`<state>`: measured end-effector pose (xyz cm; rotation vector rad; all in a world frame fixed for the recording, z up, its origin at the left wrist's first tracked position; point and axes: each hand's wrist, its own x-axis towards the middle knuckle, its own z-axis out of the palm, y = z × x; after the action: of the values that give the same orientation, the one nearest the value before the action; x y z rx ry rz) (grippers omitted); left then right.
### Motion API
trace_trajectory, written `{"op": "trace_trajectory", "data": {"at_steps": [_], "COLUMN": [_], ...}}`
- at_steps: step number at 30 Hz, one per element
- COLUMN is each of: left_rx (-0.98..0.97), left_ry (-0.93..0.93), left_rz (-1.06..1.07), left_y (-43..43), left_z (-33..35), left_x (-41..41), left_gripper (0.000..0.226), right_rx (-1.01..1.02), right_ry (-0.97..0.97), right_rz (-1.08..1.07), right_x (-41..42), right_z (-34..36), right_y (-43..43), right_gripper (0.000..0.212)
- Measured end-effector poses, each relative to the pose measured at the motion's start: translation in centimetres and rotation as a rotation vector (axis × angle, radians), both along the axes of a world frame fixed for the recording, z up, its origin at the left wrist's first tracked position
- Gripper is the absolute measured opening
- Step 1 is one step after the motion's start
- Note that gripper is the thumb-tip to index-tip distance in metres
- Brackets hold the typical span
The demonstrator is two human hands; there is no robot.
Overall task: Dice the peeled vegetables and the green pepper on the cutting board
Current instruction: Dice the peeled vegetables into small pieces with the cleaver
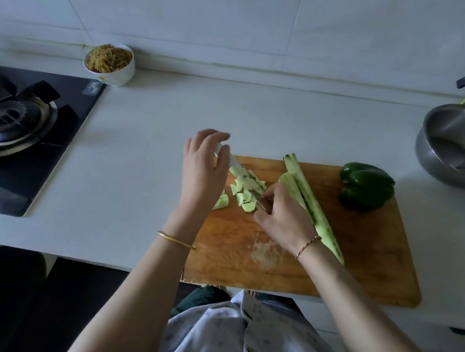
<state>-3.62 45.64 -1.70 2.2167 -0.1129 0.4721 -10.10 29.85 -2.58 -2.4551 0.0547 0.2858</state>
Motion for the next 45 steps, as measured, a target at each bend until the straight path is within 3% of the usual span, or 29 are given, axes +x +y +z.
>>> {"op": "trace_trajectory", "data": {"at_steps": [4,10,19,29,35,45], "left_rx": [0.173,0.303,0.2,0.296,0.278,0.245], "left_ry": [0.085,0.173,0.159,0.003,0.064,0.129], "left_rz": [-0.198,-0.239,-0.25,-0.196,-0.235,-0.231], "left_y": [-0.6,-1.6,-5.6,-7.7,-7.8,-6.4], "left_z": [-1.6,-4.2,-4.5,-5.3,-6.3,-7.7], "left_x": [-0.5,-0.9,0.4,1.1,0.5,-0.5], "left_gripper": [0.039,0.035,0.036,0.015,0.027,0.019], "right_rx": [-0.104,-0.251,-0.378,-0.42,-0.437,-0.467], "right_ry": [-0.056,-0.128,-0.212,-0.266,-0.27,-0.328], "right_rz": [0.082,0.077,0.078,0.06,-0.004,-0.111], "right_x": [-0.3,-0.7,-0.8,-0.6,-0.2,0.9], "right_z": [-0.2,-0.6,0.2,-0.5,-0.2,-1.3], "right_y": [-0.3,-0.7,-1.9,-3.1,-3.4,-4.1], "right_gripper": [0.038,0.038,0.034,0.032,0.031,0.034]}}
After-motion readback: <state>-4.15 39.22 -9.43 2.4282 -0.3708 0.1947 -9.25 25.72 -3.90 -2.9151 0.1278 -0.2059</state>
